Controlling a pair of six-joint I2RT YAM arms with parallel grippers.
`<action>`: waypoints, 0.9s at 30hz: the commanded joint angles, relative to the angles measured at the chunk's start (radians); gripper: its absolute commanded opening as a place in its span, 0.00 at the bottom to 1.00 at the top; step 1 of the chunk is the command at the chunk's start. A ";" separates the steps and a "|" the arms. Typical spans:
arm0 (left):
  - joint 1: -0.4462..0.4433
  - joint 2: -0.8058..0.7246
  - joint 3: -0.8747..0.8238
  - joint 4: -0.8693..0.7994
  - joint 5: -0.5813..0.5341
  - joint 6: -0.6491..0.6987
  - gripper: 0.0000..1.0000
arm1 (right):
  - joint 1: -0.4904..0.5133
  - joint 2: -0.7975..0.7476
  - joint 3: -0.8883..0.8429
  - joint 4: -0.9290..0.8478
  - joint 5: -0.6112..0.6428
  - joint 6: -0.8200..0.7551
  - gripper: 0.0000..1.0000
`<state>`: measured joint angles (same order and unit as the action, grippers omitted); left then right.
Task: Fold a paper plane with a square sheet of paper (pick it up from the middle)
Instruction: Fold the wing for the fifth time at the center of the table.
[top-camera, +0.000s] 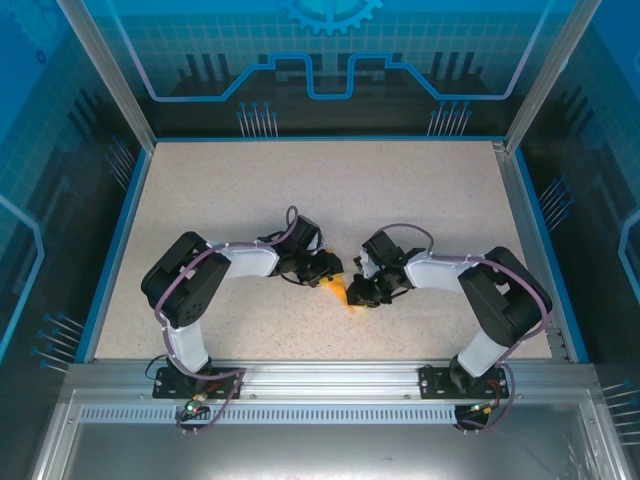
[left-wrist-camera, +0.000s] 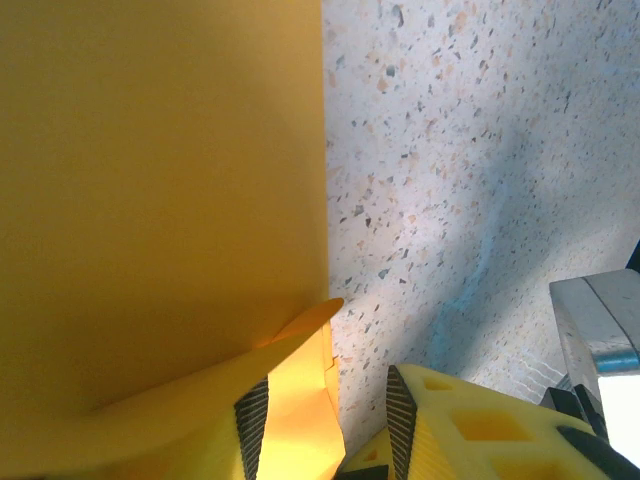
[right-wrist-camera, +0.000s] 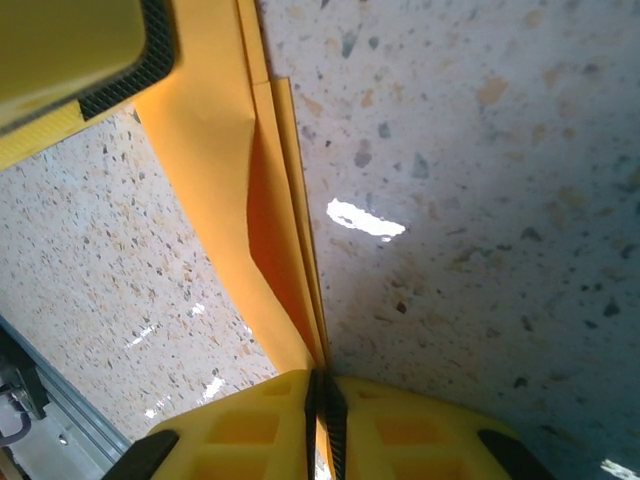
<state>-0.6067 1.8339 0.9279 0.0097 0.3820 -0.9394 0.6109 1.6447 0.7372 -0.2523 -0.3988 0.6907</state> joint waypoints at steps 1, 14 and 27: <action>0.007 0.028 0.014 -0.074 -0.034 0.022 0.40 | 0.049 0.002 -0.040 -0.076 0.081 0.008 0.15; 0.007 0.038 0.025 -0.074 -0.022 0.026 0.40 | 0.012 -0.145 -0.038 0.229 -0.090 0.134 0.09; 0.007 0.036 0.028 -0.078 -0.018 0.030 0.40 | -0.020 0.012 -0.045 0.365 -0.133 0.186 0.02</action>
<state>-0.6060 1.8397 0.9421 -0.0109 0.3824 -0.9352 0.6121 1.6363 0.6949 0.0826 -0.5037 0.8688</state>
